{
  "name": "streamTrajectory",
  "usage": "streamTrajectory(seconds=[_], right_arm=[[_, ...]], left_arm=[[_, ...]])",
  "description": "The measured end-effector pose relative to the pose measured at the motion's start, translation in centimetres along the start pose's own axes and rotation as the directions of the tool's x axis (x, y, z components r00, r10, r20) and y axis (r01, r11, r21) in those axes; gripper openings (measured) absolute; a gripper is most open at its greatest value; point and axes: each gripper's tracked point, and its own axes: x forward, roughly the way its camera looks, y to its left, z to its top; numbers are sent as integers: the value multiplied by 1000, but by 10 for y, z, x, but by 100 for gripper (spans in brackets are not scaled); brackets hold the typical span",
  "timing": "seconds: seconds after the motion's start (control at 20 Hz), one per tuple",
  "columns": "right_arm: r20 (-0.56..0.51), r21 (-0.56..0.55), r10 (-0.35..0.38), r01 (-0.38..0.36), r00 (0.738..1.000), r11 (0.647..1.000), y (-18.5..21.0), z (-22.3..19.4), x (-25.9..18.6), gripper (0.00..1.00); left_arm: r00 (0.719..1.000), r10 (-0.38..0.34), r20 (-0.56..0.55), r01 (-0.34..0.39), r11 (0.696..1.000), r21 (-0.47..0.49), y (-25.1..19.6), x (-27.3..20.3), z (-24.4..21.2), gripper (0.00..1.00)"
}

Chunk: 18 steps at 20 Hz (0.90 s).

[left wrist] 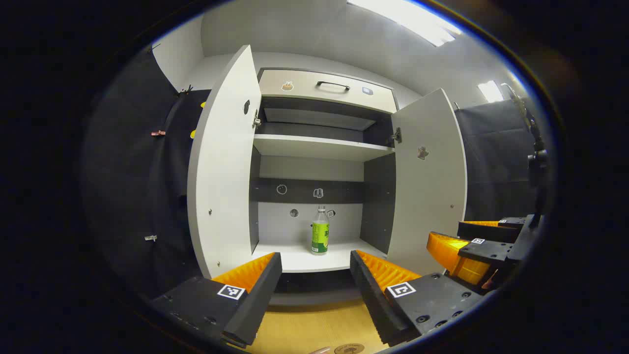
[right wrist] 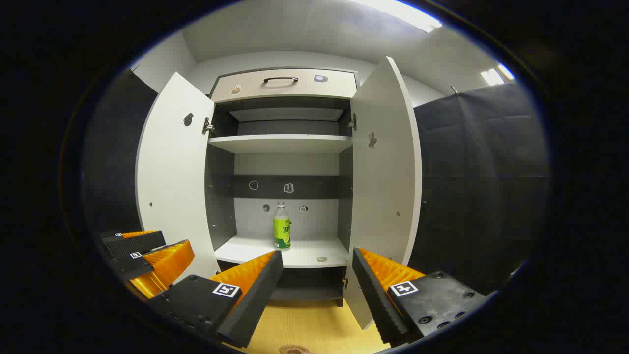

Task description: Grasp the bottle in the cabinet with the left hand and place it on the coaster, then close the right door with the right hand and the left door with the left hand.

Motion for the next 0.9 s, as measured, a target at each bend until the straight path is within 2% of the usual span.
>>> streamTrajectory(seconds=[0.2, 0.4, 0.65, 0.9], right_arm=[[8, 24, -10, 10, 1000, 1000, -7, 2, 7, 98], [-1, 15, -24, 24, 1000, 1000, -16, -2, 15, 98], [-7, -8, -19, 19, 1000, 1000, -19, -5, 23, 98], [1, -21, -8, 8, 1000, 1000, -16, -5, 26, 98]], left_arm=[[999, -36, -13, 36, 999, 14, -15, 19, -3, 91], [997, -80, -7, 79, 996, -29, -28, 27, -4, 94], [998, -55, 19, 56, 998, -39, -24, 36, -1, 94], [1000, -25, -4, 25, 999, -46, -17, 41, -7, 94]])
